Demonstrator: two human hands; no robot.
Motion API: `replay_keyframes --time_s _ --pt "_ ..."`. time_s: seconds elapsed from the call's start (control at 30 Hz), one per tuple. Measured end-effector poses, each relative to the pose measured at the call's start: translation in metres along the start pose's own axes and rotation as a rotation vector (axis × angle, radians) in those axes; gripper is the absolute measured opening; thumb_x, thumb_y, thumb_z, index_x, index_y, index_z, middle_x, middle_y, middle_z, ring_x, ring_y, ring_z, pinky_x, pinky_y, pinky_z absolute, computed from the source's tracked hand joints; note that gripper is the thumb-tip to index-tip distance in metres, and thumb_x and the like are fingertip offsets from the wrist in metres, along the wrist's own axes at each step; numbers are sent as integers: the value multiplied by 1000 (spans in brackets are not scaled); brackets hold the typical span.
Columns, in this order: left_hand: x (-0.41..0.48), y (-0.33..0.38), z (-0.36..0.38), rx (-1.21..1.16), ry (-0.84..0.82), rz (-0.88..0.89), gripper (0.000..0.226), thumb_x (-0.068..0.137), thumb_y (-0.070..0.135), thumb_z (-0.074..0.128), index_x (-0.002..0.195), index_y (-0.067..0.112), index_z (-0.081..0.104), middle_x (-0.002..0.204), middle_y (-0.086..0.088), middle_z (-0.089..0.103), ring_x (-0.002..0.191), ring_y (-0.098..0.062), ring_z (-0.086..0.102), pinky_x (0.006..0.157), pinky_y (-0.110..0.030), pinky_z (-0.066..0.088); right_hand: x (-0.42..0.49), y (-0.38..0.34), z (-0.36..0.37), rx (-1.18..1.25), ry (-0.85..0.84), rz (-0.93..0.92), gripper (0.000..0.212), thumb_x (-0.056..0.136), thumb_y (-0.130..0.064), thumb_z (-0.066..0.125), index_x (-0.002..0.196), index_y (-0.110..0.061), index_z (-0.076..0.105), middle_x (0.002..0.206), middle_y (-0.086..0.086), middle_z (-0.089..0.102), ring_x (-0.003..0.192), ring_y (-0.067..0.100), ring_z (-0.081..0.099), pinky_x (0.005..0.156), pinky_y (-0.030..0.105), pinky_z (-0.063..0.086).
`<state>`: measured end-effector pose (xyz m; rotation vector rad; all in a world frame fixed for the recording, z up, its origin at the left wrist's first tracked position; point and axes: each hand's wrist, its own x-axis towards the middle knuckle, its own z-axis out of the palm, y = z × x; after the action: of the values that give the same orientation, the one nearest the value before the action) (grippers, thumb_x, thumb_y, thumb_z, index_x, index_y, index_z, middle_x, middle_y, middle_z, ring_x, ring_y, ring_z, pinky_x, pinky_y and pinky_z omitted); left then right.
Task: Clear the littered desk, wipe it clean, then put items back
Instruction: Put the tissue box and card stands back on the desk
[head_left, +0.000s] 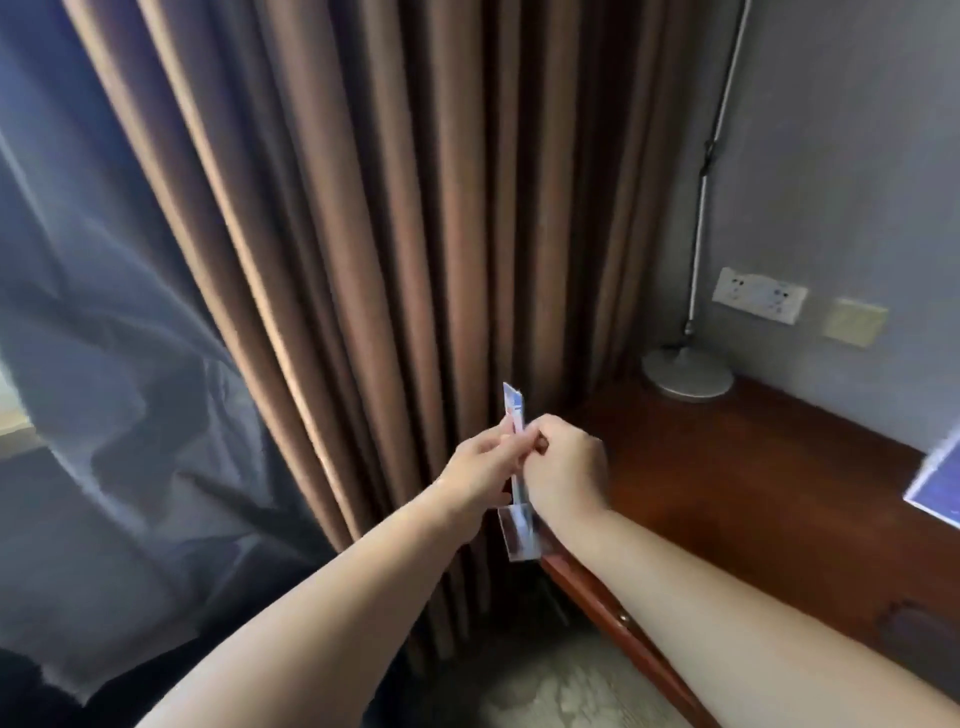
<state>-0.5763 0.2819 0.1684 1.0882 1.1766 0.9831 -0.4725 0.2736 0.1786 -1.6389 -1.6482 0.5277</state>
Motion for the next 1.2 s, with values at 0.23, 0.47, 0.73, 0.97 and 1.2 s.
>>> replay_keyframes --time_s 0.23,0.47,0.73,0.97,1.2 --pt "97 18 132 -61 5 8 22 95 25 54 92 9 68 92 -10 73 88 -29 70 85 -46 53 54 118 -107 -86 -46 -14 27 90 -26 60 115 -20 67 122 -5 64 108 15 60 89 28 51" --pt "147 13 243 100 -256 -74 15 97 23 51 101 13 61 100 -8 72 90 -23 69 78 -34 54 98 227 -203 -129 54 315 29 86 -32 65 110 -23 53 81 -6 55 77 14 56 61 29 43" --pt "212 -5 306 297 -127 -38 28 83 35 70 90 9 61 87 -4 72 76 -19 71 71 -36 59 127 291 -221 88 153 502 14 91 -23 60 83 -13 55 87 2 65 67 13 65 66 31 58" --pt "289 -17 336 414 -223 82 28 100 12 37 78 8 55 68 0 53 62 -13 50 48 -7 37 178 334 -215 -95 182 537 27 96 -20 48 76 -7 60 87 10 69 83 24 66 71 34 50" --pt "393 -23 365 246 -452 -43 35 103 16 31 132 13 51 119 -5 63 107 -18 62 92 -27 49 256 379 -220 -233 280 586 31 99 -20 42 118 -14 65 119 8 66 107 27 59 87 29 45"
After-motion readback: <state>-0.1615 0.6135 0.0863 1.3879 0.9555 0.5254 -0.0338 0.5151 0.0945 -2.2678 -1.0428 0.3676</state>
